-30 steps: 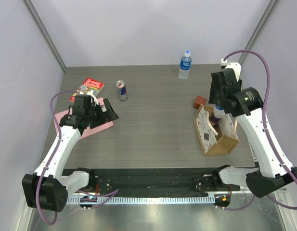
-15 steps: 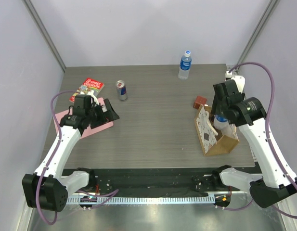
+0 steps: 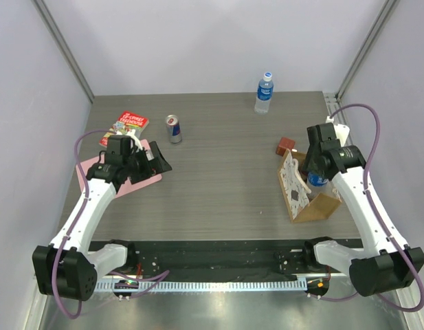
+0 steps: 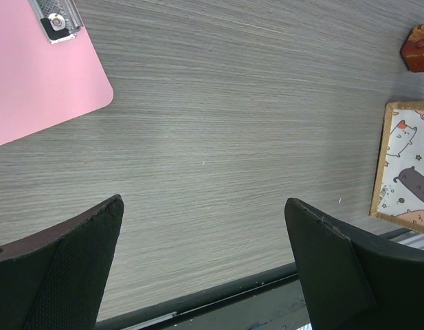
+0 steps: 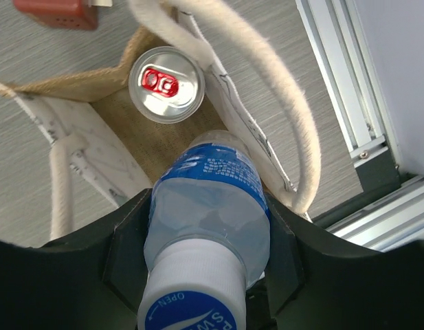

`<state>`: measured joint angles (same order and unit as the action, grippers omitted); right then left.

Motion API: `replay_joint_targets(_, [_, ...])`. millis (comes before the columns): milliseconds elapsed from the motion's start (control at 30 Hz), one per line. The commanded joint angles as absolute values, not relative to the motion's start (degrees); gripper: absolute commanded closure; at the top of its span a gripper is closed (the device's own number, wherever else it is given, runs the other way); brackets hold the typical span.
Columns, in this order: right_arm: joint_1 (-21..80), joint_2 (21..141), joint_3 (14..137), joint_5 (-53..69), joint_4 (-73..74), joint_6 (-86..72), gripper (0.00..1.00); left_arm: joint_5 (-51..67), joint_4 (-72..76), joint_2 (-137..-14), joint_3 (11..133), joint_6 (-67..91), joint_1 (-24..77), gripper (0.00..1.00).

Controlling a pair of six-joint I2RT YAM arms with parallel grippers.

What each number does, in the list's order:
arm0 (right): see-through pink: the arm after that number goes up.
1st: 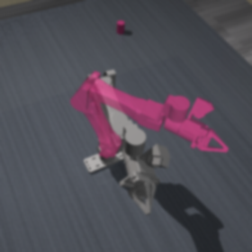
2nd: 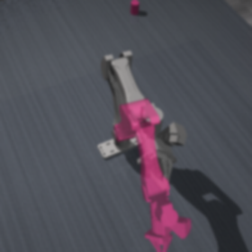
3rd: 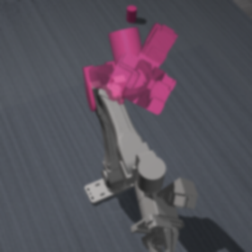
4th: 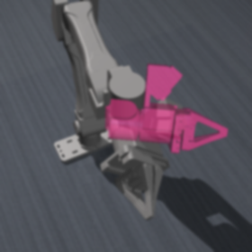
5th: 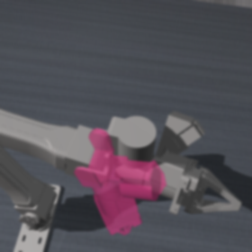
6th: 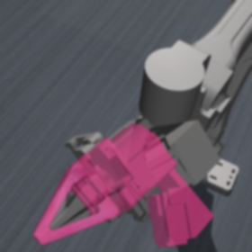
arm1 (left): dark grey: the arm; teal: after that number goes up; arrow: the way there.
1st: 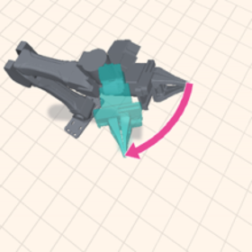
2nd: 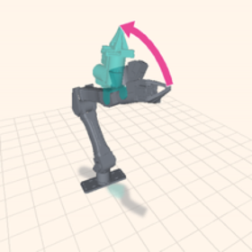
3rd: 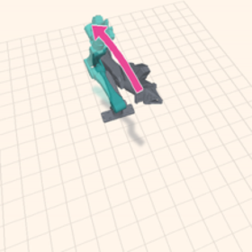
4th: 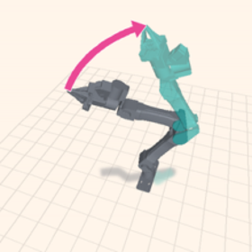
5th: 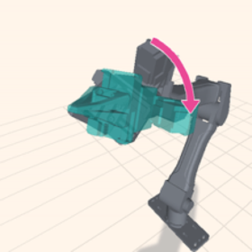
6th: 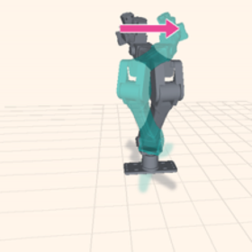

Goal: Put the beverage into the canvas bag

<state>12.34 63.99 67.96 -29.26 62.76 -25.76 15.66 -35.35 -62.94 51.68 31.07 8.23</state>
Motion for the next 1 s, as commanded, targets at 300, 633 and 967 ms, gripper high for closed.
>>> replay_joint_targets(300, [4.7, 59.5, 61.0, -25.0, 47.6, -21.9, 0.95, 17.0, -33.0, -62.8, 51.7, 31.1, 8.1, 0.00])
replay_joint_targets(633, [4.5, 57.1, 59.1, -31.0, 45.7, -21.2, 0.73, 17.5, -33.0, -62.9, 51.4, 31.3, 8.2, 0.00])
replay_joint_targets(967, [2.7, 58.7, 58.9, -31.5, 44.9, -22.3, 0.41, 17.9, -32.9, -63.4, 51.5, 31.4, 8.4, 0.00])
